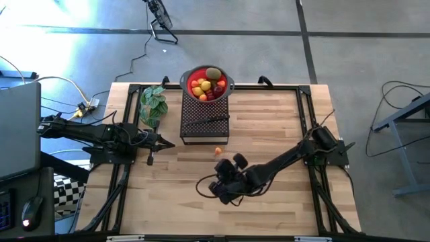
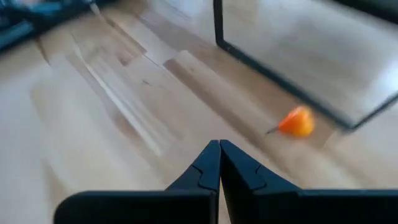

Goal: Pick & Place Fruit
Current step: Put the pear into the red strainer bowl

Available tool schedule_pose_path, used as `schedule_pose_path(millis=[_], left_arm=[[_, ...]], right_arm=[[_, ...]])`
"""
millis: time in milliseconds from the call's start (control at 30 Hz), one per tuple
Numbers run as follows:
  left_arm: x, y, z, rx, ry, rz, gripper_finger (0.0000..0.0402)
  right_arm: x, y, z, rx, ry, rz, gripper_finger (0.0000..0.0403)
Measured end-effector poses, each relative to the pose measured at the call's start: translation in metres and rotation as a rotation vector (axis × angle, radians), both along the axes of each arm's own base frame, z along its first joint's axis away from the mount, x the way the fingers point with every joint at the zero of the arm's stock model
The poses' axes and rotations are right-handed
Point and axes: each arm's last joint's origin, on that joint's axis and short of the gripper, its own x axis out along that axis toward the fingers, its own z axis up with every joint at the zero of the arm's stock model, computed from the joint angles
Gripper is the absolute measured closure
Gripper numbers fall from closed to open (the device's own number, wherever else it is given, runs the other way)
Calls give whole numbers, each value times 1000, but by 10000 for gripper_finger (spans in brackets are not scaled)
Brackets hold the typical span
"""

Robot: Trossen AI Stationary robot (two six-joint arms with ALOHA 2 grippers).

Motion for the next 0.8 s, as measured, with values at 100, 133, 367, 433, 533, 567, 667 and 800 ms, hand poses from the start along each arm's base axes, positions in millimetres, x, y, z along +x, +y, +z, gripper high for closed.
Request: schedule_pose_path(millis=[100,133,367,433,533,567,667,800], left_arm=[[0,0,0,0,0,0,398],[0,0,0,0,0,0,398],[0,0,0,0,3,0,398],[0,0,0,-4,4,1,398],[0,0,-1,-23,7,6,398],[0,0,-1,-27,8,7,398],[0,0,-1,-28,8,7,398],[0,0,-1,-27,8,7,398]], right_arm=[[0,4,0,130,-74,-84,401],[2,4,-1,171,-93,-106,401],[9,6,-4,329,-125,-105,401],[10,6,-4,328,-165,-154,401],[9,3,-4,293,-242,-255,400],[9,1,-4,277,-271,-286,400],[12,-8,-3,252,-323,-352,400],[20,-27,-3,268,-302,-378,400]])
